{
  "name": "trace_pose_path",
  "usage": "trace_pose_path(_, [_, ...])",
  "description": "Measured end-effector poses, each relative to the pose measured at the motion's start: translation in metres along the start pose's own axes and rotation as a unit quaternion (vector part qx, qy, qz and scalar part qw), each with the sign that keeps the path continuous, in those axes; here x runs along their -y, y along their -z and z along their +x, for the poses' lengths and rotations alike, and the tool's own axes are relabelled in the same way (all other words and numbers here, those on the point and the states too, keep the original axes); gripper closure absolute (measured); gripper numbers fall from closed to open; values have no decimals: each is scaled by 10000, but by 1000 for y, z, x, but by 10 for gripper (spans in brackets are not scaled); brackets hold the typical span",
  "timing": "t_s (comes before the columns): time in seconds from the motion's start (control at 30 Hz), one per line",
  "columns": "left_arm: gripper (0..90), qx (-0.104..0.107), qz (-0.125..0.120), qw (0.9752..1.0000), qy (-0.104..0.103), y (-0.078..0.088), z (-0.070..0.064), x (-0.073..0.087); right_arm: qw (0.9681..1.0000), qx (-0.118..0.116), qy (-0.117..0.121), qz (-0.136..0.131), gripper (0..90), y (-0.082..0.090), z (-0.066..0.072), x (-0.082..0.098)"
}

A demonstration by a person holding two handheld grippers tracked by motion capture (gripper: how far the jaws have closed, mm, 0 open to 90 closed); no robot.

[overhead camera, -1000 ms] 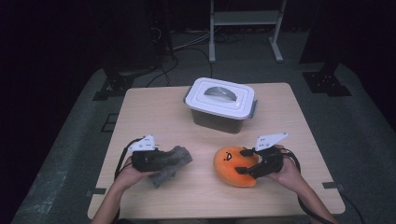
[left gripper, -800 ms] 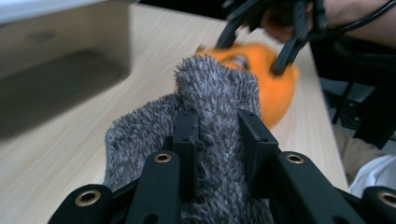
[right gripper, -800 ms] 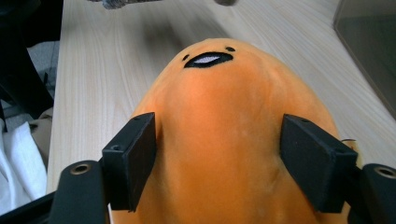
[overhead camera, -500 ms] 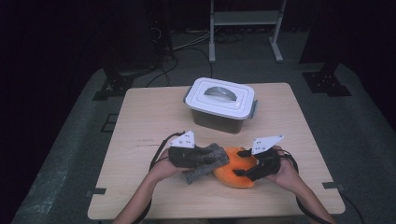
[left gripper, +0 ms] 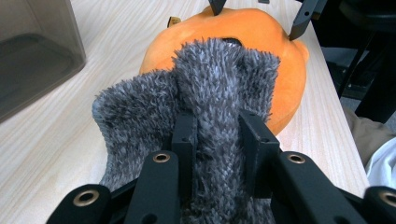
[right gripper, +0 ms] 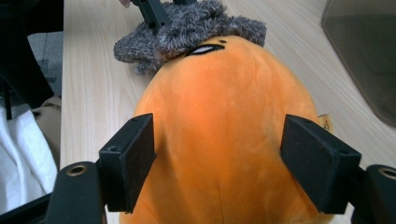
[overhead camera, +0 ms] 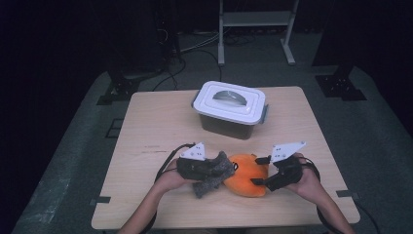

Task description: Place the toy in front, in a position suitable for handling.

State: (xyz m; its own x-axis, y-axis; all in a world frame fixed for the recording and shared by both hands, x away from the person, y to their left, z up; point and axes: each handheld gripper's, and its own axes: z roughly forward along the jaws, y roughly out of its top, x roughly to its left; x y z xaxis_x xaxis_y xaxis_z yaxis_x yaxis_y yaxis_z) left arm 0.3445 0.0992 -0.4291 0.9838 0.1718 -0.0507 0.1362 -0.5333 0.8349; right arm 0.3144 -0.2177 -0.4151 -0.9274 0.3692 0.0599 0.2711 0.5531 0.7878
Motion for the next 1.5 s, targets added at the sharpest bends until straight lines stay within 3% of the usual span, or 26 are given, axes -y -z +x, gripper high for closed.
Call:
trace_pose_path(0.17, [702, -22, -40, 10000, -56, 2, -1, -5, 9999, 56, 47, 145, 223, -14, 2, 1])
trace_pose_path(0.3, [702, 53, -219, 9997, -112, 4, -5, -14, 9999, 59, 76, 60, 232, -19, 5, -1])
trace_pose_path(0.43, [701, 33, -211, 9994, -259, -2, -11, -20, 9994, 132, 305, 86, 230, -28, 13, -7])
trace_pose_path(0.73, [703, -36, -55, 9998, -175, -4, -8, -14, 9995, 117, 258, 122, 229, -21, 9, -8])
trace_pose_path(0.83, [703, 0, -50, 9999, -145, -4, -7, -12, 9999, 78, 110, 58, 229, -13, 3, -7])
trace_pose_path(1.03, [703, 44, -118, 9999, -102, -3, -8, -13, 9998, 88, 118, 165, 231, -15, 4, -6])
trace_pose_path(1.3, [703, 31, -241, 9993, -290, -10, -10, -30, 9995, 108, 226, 213, 239, -25, 9, -6])
trace_pose_path(1.5, [704, -18, -104, 9998, -179, -10, -3, -23, 9998, 61, 157, 115, 240, -24, 5, -2])
